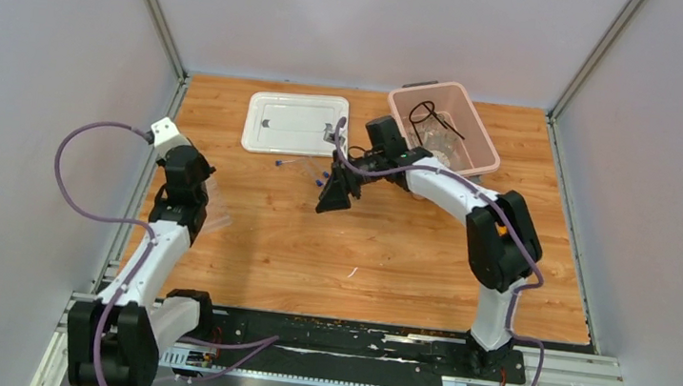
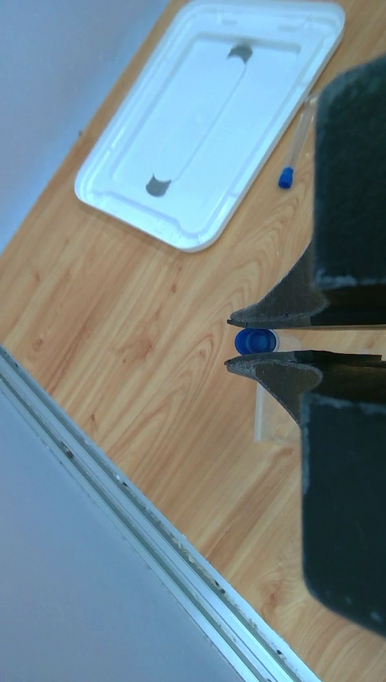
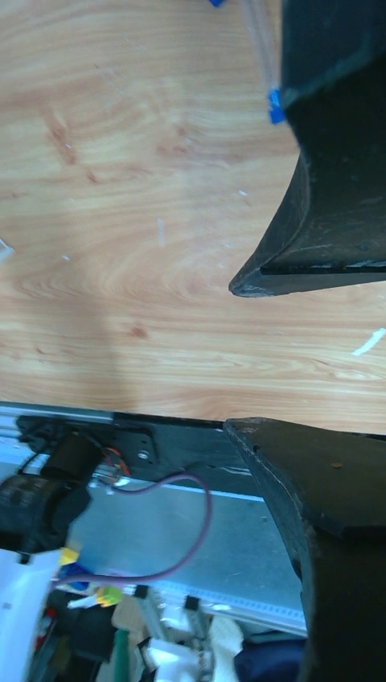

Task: Organize the chemistry lab equipment
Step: Move the test tube rack to the center of the board.

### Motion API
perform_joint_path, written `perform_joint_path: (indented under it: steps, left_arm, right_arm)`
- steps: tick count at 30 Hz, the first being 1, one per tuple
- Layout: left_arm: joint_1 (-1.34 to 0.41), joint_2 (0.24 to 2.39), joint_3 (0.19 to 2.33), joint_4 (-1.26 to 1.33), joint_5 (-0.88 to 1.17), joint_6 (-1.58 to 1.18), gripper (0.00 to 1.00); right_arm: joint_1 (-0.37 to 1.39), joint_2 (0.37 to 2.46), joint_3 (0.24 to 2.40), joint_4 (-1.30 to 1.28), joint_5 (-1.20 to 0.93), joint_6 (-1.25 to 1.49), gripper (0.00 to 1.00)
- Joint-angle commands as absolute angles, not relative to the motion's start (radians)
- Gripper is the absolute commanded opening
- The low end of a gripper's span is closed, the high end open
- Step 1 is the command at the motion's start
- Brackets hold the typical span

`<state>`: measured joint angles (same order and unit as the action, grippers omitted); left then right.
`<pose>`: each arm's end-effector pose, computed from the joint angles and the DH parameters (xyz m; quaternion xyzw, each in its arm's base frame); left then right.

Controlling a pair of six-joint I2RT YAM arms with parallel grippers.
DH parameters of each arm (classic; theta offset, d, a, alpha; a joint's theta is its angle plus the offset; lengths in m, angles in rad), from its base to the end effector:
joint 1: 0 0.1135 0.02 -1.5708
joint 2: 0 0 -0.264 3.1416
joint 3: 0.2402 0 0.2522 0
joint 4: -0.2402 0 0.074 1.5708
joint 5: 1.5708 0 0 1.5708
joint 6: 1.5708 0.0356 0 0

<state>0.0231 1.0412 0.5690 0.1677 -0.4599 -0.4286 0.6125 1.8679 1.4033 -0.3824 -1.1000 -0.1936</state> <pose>0.2327 0.0212 0.2516 -0.3072 0.7348 0.0640 0.6013 0.3114 0.2576 0.2423 -0.4829 0.6608 0.5409 0.1936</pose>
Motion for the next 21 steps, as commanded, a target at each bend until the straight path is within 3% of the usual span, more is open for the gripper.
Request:
perform_joint_path:
  steps: [1, 9, 21]
  left_arm:
    - [0.031, 0.907, 0.586, 0.075, -0.385, -0.475, 0.03]
    - [0.031, 0.701, 0.705, -0.143, -0.321, -0.423, 0.02]
    - [0.031, 0.587, 0.762, -0.228, -0.312, -0.365, 0.02]
  right_arm:
    - [0.663, 2.012, 1.536, -0.114, -1.103, 0.083, 0.57]
    - [0.78, 2.32, 1.781, 0.196, -0.996, 0.524, 0.57]
    - [0.86, 2.648, 2.133, 0.312, -0.892, 0.816, 0.55]
